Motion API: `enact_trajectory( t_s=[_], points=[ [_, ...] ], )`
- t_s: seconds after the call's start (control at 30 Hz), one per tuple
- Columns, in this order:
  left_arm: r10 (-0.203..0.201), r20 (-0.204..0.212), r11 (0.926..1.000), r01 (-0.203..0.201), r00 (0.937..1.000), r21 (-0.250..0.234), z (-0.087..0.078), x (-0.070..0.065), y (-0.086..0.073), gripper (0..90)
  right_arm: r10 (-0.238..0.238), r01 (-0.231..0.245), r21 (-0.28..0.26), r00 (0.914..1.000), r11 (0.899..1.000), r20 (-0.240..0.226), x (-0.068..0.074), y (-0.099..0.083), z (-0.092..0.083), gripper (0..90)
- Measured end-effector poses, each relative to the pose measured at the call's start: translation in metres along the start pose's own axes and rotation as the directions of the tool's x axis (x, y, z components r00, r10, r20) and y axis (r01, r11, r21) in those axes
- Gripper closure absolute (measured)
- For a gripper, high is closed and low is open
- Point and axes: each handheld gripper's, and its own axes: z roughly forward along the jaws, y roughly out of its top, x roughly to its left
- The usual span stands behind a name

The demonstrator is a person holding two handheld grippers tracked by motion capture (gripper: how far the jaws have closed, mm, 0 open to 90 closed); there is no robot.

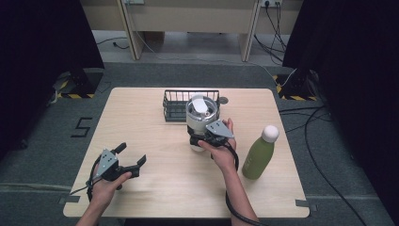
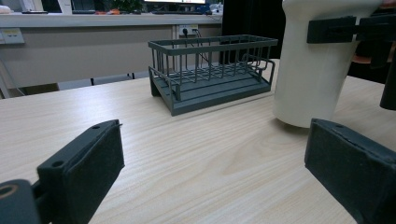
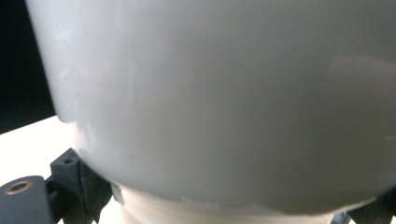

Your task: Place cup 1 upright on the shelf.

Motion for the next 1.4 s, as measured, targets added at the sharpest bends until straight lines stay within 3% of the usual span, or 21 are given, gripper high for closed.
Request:
enact_trajectory(
  t_s=[0.47, 0.93, 1.4],
  points=[
    [-0.002, 0.001, 1.0000, 0.002, 1.0000, -0.006, -0.001, 0.000, 0.001, 3.8, 0.004, -0.004, -0.025, 1.0000, 1.000, -0.007, 0.002, 0.016, 0.007, 8.2],
    [-0.006, -0.001, 1.0000, 0.006, 1.0000, -0.007, -0.002, 0.001, 0.001, 3.9, 0.007, -0.008, -0.038, 0.9997, 0.999, -0.023, 0.009, 0.031, 0.029, 8.2],
    [-0.009, 0.002, 0.9999, 0.009, 1.0000, -0.007, -0.002, 0.000, 0.000, 4.0, 0.002, -0.003, -0.044, 0.9998, 0.999, -0.021, 0.008, 0.045, 0.044, 8.2]
  ],
)
